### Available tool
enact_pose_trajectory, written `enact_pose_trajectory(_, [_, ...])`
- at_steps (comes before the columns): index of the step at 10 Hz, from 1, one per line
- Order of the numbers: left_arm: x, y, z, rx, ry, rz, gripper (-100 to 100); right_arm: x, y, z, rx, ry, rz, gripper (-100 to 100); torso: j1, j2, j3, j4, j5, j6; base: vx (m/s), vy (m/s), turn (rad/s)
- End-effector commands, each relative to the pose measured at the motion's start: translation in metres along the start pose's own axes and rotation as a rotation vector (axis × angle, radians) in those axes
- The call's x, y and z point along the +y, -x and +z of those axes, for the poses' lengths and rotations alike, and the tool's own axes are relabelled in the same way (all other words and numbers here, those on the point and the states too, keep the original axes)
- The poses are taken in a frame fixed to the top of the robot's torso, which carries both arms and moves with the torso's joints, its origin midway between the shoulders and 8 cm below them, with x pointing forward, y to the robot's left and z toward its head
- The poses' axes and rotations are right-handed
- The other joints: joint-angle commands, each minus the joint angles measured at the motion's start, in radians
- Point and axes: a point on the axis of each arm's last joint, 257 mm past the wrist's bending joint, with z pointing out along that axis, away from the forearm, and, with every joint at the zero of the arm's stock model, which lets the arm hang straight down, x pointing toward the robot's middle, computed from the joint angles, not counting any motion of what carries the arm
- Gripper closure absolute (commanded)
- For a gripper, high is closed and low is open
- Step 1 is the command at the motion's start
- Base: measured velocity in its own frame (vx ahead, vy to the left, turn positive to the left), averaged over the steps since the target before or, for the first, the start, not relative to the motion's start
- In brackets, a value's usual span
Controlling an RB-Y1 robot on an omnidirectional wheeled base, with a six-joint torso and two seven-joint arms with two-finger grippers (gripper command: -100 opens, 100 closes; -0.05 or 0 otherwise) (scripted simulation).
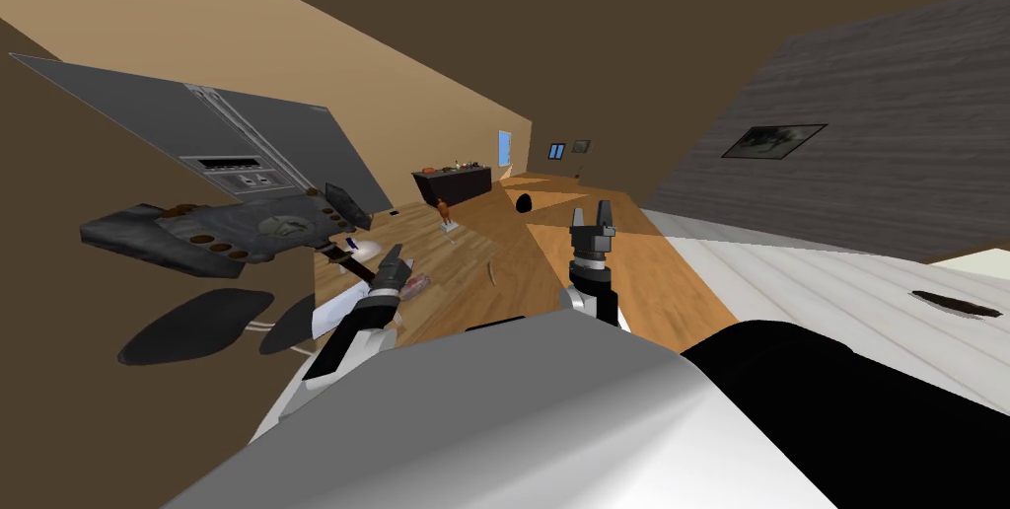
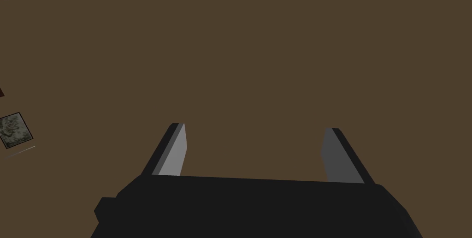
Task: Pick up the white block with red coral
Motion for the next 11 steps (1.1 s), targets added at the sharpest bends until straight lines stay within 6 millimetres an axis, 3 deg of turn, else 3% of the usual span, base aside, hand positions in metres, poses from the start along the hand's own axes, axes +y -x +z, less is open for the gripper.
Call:
enact_pose_trajectory(1, [0.011,0.003,0.003,-0.001,0.036,-0.010,-100,0.000,0.000,0.000,0.000,0.000,0.000,0,0.000,0.000,0.000,0.000,0.000,0.000,0.018,-0.019,-0.019])
enact_pose_trajectory(2, [0.027,0.008,0.004,-0.004,0.087,-0.029,-100,0.000,0.000,0.000,0.000,0.000,0.000,0,0.000,0.000,0.000,0.000,0.000,0.000,0.021,-0.022,-0.041])
enact_pose_trajectory(3, [0.028,0.008,0.004,-0.004,0.091,-0.029,-100,0.000,0.000,0.000,0.000,0.000,0.000,0,0.000,0.000,0.000,0.000,0.000,0.000,0.021,-0.018,-0.015])
enact_pose_trajectory(4, [0.045,0.013,0.004,-0.009,0.142,-0.049,-100,0.000,0.000,0.000,0.000,0.000,0.000,0,0.000,0.000,0.000,0.000,0.000,0.000,0.027,-0.023,-0.033])
enact_pose_trajectory(5, [0.046,0.013,0.004,-0.009,0.146,-0.049,-100,0.000,0.000,0.000,0.000,0.000,0.000,0,0.000,0.000,0.000,0.000,0.000,0.000,0.022,-0.018,-0.015])
enact_pose_trajectory(6, [0.063,0.019,0.003,-0.014,0.199,-0.069,-100,0.000,0.000,0.000,0.000,0.000,0.000,0,0.000,0.000,0.000,0.000,0.000,0.000,0.020,-0.030,-0.029])
enact_pose_trajectory(7, [0.064,0.019,0.003,-0.014,0.203,-0.069,-100,0.000,0.000,0.000,0.000,0.000,0.000,0,0.000,0.000,0.000,0.000,0.000,0.000,0.018,-0.021,-0.020])
enact_pose_trajectory(10, [0.098,0.032,0.000,-0.029,0.313,-0.108,-100,0.000,0.000,0.000,0.000,0.000,0.000,0,0.000,0.000,0.000,0.000,0.000,0.000,0.025,-0.019,-0.030])
enact_pose_trajectory(11, [0.100,0.032,-0.001,-0.029,0.319,-0.108,-100,0.000,0.000,0.000,0.000,0.000,0.000,0,0.000,0.000,0.000,0.000,0.000,0.000,0.022,-0.019,-0.012])
